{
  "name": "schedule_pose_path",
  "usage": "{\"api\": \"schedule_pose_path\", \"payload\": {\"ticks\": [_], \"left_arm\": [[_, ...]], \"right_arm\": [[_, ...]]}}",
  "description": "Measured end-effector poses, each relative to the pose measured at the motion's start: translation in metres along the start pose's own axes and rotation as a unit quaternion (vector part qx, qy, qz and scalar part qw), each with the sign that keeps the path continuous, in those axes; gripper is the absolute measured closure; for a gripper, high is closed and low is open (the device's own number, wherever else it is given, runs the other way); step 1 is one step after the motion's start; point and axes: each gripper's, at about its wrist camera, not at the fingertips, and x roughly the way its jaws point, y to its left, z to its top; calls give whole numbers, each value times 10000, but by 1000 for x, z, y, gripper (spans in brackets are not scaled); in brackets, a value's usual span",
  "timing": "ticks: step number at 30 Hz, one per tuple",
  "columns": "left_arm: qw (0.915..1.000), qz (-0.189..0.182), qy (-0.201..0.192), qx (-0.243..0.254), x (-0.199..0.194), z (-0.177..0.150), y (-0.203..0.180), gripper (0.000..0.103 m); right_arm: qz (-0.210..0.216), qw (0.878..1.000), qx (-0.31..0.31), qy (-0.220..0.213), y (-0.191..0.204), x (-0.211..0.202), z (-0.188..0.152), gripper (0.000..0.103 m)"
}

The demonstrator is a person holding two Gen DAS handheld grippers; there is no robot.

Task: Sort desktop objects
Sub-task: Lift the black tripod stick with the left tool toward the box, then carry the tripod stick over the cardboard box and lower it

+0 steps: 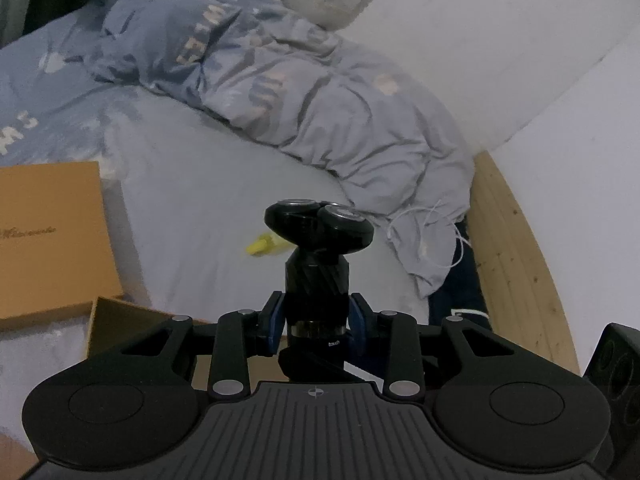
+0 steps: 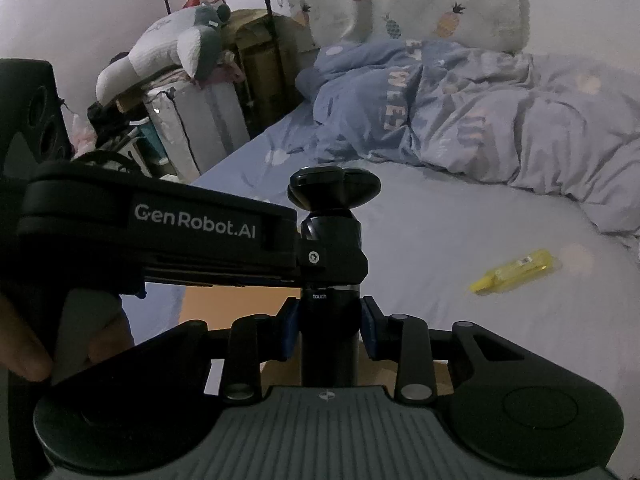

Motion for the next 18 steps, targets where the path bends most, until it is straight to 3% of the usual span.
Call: {"api": "schedule_pose_path", "payload": {"ticks": [18], "left_arm": [[9995,220,196,89,11,-44,37,66]], "right_arm": [[126,9995,78,285,2,17,-33,70]]}}
